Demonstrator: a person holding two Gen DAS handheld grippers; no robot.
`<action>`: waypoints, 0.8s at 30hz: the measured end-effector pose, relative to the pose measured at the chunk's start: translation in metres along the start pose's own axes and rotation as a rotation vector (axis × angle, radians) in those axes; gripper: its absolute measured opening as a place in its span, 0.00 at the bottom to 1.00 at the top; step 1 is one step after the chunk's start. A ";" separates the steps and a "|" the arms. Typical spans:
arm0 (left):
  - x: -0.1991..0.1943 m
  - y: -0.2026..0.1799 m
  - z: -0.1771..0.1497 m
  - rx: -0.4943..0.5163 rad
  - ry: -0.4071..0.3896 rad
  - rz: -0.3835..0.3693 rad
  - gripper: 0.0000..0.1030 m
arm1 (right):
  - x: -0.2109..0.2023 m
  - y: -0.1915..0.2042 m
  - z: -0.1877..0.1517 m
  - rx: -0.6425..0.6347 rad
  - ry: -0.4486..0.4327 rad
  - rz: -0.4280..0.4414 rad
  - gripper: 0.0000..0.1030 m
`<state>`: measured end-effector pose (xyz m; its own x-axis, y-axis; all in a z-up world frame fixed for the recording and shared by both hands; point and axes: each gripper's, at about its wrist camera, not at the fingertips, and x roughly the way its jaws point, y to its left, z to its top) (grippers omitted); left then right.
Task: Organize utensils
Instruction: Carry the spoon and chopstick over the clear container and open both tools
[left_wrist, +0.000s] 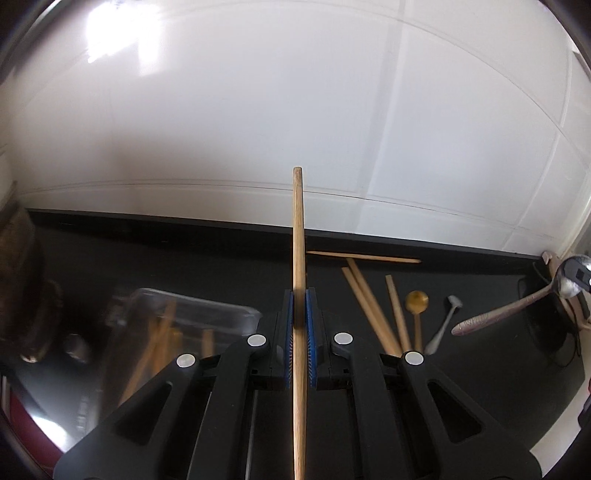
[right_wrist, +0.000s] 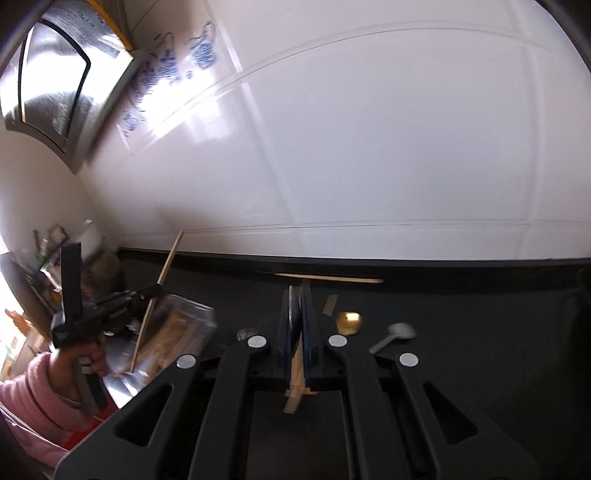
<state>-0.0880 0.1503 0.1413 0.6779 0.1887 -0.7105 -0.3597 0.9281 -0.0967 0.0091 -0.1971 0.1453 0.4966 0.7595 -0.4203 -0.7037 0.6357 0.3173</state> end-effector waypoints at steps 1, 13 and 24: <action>-0.006 0.010 0.001 0.001 0.000 0.007 0.05 | 0.005 0.014 0.001 -0.008 0.002 0.012 0.05; -0.045 0.124 -0.011 -0.045 0.023 0.058 0.05 | 0.088 0.147 -0.019 -0.188 0.261 0.261 0.05; -0.048 0.170 -0.037 -0.108 0.059 0.034 0.05 | 0.139 0.226 -0.050 -0.304 0.406 0.347 0.05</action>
<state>-0.2050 0.2869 0.1329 0.6268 0.1973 -0.7538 -0.4508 0.8809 -0.1443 -0.1068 0.0451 0.1159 0.0211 0.7637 -0.6453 -0.9326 0.2475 0.2625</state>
